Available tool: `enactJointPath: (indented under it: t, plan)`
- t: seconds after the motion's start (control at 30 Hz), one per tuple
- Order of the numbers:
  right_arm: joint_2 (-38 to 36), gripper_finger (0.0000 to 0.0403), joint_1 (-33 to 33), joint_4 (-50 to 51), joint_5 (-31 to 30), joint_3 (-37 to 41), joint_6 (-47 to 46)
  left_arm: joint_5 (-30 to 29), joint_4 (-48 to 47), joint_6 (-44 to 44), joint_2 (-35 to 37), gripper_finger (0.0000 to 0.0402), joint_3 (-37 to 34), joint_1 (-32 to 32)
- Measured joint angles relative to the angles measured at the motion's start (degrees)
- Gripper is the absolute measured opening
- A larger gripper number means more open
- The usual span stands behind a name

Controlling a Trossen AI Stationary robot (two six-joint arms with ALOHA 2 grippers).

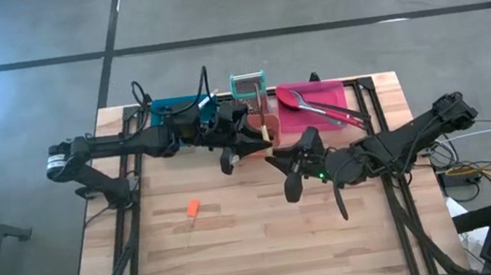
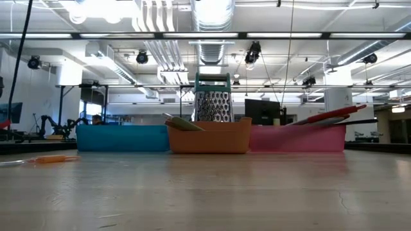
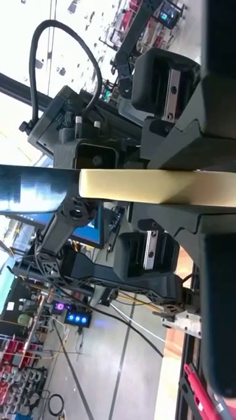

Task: Pick & Place Kitchen Items
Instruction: Put the yellow table knife into the brown bin

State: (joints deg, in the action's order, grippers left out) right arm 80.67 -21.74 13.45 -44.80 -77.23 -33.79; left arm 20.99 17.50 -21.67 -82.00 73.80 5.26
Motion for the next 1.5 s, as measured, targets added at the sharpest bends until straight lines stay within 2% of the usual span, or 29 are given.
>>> enactJointPath:
  t: [0.07, 0.3, 0.5, 0.6, 0.7, 0.83, 1.0, 1.1, 1.3, 1.5]
  plan:
    - [-0.2, 0.0076, 0.0, 0.0, 0.0, 0.0, 0.0, 0.0, 0.1, 0.0, 0.0, 0.0065, 0.0, 0.0]
    - [-3.6, 0.0199, 0.0, 2.2, -0.1, -0.4, -0.5, 1.3, -0.9, 0.2, 0.1, 0.0065, 0.0, 0.2]
    - [-7.9, 0.0244, -0.1, 13.4, 4.2, -0.3, -5.4, 2.7, -4.7, -0.1, 0.9, 0.0065, 0.0, 1.8]
    - [-9.8, 0.0253, -0.1, 19.7, 5.9, -0.3, -6.6, 3.3, -9.3, 0.0, 1.3, 0.0065, 0.0, 3.1]
    - [-11.4, 0.0253, -0.1, 26.0, 6.3, -0.3, -10.5, 3.8, -17.6, 1.0, 1.6, 0.0065, 0.9, 4.9]
    - [-14.0, 0.0244, -0.1, 36.6, 5.9, -0.3, -19.9, 3.2, -35.1, 7.1, 1.6, 0.0065, 4.1, 7.4]
    - [-15.9, 0.0234, -0.1, 48.6, 5.8, -0.3, -32.2, -2.6, -54.9, 16.2, 1.2, 0.0065, 8.9, 11.0]
    - [-15.8, 0.0232, -0.1, 51.4, 5.7, -0.2, -34.5, -5.5, -63.9, 19.5, 0.0, 0.0065, 11.8, 13.5]
    - [-14.6, 0.0236, 0.1, 52.0, 5.6, -0.2, -33.3, -7.2, -79.3, 23.1, -6.1, 0.0065, 18.6, 17.2]
    - [-14.1, 0.0237, 0.1, 53.9, 5.7, 0.0, -33.8, -15.8, -89.6, 27.3, -14.3, 0.0065, 24.1, 17.6]
